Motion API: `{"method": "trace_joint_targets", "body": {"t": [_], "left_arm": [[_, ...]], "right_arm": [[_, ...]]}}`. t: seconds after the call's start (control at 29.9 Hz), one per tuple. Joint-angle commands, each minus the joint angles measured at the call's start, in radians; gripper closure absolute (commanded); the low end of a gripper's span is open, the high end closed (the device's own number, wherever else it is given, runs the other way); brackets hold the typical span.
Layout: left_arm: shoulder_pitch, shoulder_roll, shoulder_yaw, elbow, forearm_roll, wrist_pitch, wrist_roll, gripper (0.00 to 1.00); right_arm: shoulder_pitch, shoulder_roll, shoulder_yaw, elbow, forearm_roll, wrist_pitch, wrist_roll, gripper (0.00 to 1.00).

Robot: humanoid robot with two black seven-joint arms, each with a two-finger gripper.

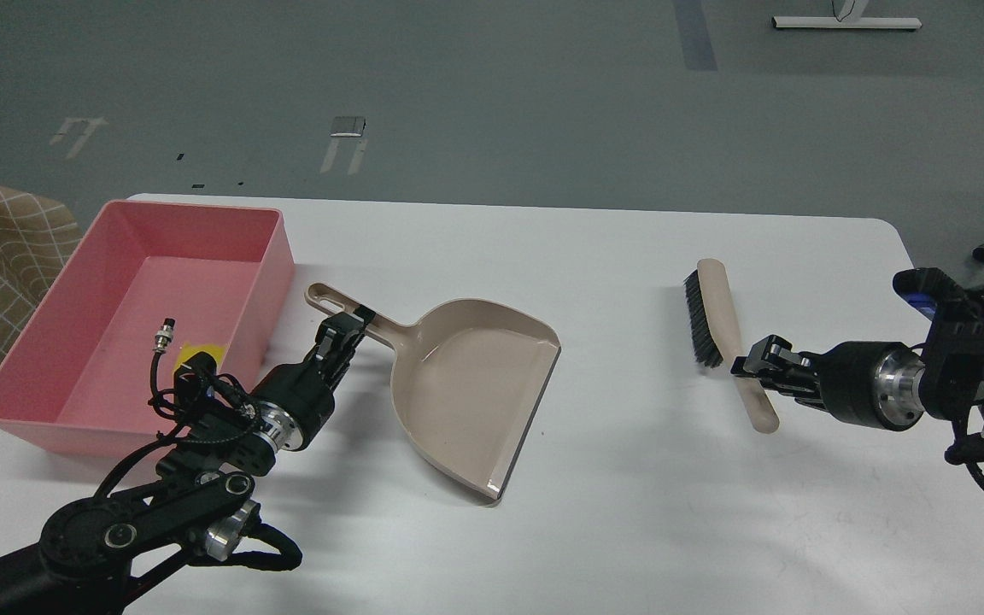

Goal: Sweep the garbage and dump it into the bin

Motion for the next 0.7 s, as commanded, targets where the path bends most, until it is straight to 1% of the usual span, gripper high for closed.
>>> {"method": "trace_joint_targets", "body": {"t": [0.0, 0.43, 0.63, 0.67], "left_arm": [[0.002, -0.006, -0.001, 0.003, 0.000, -0.001, -0.002, 1.00], [0.006, -0.015, 0.002, 0.011, 0.000, -0.001, -0.002, 1.00], [0.008, -0.016, 0.002, 0.015, 0.000, -0.001, -0.002, 0.95], [0.008, -0.016, 0.001, 0.015, 0.000, -0.001, -0.002, 0.92]], "right_arm": [[0.002, 0.006, 0.001, -0.014, 0.000, 0.000, 0.000, 1.00], [0.002, 0.012, -0.002, -0.016, 0.001, 0.000, 0.000, 1.00], [0.002, 0.014, 0.001, -0.016, 0.001, 0.000, 0.000, 1.00], [0.002, 0.014, 0.001, -0.016, 0.001, 0.000, -0.001, 1.00]]}}
